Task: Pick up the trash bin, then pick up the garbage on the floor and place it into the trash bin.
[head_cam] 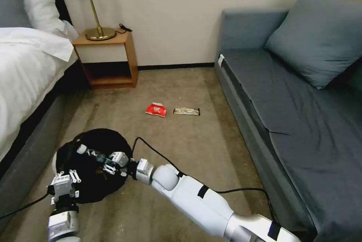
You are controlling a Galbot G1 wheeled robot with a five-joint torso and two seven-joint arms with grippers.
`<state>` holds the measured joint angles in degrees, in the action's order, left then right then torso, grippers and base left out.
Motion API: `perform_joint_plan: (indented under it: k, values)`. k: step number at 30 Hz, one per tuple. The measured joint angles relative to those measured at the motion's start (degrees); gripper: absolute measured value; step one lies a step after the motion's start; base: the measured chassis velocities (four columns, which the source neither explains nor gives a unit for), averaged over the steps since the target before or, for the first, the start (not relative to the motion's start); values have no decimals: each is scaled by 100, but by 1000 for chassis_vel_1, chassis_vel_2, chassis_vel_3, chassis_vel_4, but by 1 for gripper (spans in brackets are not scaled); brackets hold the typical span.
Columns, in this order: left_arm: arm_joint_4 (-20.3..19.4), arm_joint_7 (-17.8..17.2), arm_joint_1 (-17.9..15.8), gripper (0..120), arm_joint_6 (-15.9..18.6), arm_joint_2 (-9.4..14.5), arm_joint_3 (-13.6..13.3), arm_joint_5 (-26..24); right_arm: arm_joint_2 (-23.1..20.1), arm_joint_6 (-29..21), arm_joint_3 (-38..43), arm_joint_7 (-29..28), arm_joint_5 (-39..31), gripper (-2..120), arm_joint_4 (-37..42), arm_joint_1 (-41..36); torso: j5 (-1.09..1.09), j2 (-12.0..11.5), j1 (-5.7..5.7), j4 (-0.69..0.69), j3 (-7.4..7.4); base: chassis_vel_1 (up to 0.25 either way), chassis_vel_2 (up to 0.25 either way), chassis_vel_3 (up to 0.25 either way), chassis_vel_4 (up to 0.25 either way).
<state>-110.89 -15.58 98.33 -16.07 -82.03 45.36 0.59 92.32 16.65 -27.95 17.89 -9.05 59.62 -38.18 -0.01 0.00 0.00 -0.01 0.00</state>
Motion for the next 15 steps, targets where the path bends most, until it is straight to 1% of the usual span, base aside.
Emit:
perform_joint_plan:
  k: [2,3,4,7,8,12,13,15]
  values:
    - [-23,4,6,6,-4,0,1,-3,-4,7,3,-42,37,33,-4,-1,1,0,0,0,0,0,0,0,0]
    - [-23,4,6,6,-4,0,1,-3,-4,7,3,-42,37,33,-4,-1,1,0,0,0,0,0,0,0,0]
    - [-24,13,7,6,-4,-4,-2,-3,-6,8,7,-70,51,37,-5,-1,0,0,0,1,0,0,0,0,0]
    - [-26,29,3,6,-4,-44,-16,14,-10,8,29,-120,96,51,-6,-2,0,0,0,1,0,0,0,0,0]
    - [-26,29,3,6,-4,-44,-16,14,-10,8,29,-120,96,51,-6,-2,0,0,0,1,0,0,0,0,0]
    - [-26,34,2,6,-6,-68,-20,38,-14,20,31,-133,194,69,45,-31,0,0,0,0,0,0,0,0,0]
    - [-26,34,2,6,-6,-68,-20,38,-14,20,31,-133,194,69,45,-31,0,0,0,0,0,0,0,0,0]
    - [-13,34,3,6,-15,-59,-9,38,-16,36,31,-135,252,78,61,-51,0,0,0,1,0,0,0,0,0]
